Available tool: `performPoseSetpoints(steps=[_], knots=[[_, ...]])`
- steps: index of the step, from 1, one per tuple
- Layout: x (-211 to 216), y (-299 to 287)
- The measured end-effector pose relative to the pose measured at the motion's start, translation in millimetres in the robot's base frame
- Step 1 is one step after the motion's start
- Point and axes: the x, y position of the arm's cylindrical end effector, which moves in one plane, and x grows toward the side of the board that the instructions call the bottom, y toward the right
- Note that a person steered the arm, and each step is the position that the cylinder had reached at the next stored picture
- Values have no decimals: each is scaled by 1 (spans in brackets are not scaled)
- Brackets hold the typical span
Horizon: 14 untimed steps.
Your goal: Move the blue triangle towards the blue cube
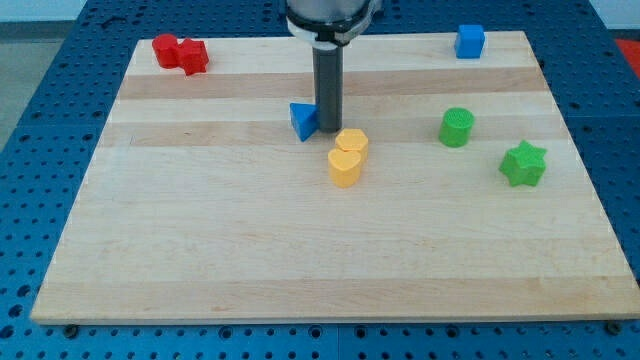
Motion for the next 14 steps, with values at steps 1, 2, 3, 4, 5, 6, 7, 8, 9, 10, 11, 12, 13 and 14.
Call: performPoseSetpoints(steps=[1,2,3,4,5,6,7,8,9,10,11,12,13,14], knots=[[-10,1],[21,1],[42,-13],[43,-20],[43,-25],[10,-25],[-28,-25],[-32,-25],[-7,-26],[15,-50],[20,-101],[13,-134],[-11,-118],[-37,-70]])
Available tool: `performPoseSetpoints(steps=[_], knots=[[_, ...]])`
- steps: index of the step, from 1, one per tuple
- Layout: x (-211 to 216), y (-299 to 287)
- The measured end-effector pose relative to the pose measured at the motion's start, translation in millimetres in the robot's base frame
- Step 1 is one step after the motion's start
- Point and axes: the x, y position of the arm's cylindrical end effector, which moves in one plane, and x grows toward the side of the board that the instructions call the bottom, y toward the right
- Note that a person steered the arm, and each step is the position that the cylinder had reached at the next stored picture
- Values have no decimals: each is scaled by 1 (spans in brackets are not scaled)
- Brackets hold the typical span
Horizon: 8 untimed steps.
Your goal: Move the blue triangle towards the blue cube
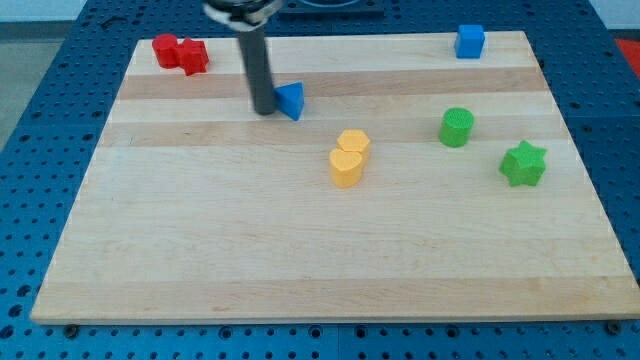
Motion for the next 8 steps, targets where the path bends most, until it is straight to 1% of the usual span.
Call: performPoseSetpoints(steps=[1,2,3,5,6,8], knots=[[-24,55],[-44,93],[-45,90],[-7,66],[0,91],[-38,160]])
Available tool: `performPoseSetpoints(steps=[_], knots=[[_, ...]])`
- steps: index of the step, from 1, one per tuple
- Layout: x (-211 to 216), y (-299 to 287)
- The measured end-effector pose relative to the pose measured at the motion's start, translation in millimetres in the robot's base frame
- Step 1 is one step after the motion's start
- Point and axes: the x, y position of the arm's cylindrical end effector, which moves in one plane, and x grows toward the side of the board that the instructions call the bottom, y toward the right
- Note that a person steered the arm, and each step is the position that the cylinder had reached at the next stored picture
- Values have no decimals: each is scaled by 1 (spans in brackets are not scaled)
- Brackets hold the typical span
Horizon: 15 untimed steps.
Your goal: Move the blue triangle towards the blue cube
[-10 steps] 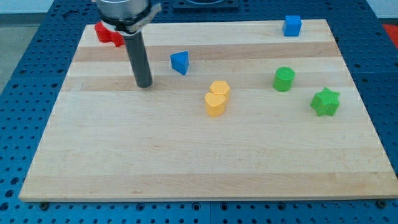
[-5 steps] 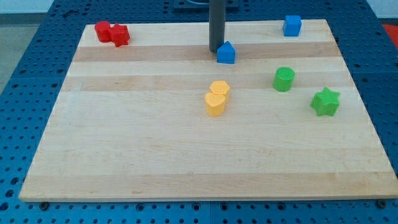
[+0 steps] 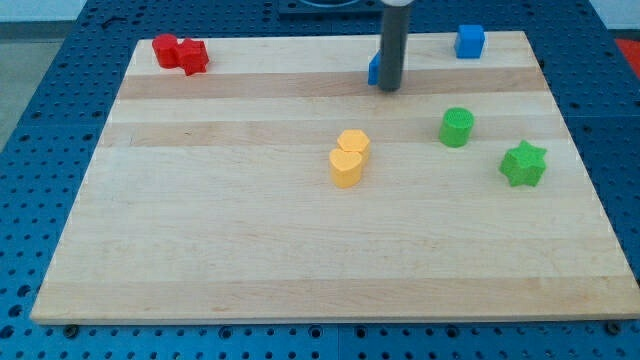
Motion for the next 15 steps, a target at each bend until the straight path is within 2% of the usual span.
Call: performPoseSetpoints(steps=[1,4,6,8,11,14,15], knots=[[-11,14],[-11,10],[26,-8],[30,-20],[-21,-61],[-40,1],[-15,-8]])
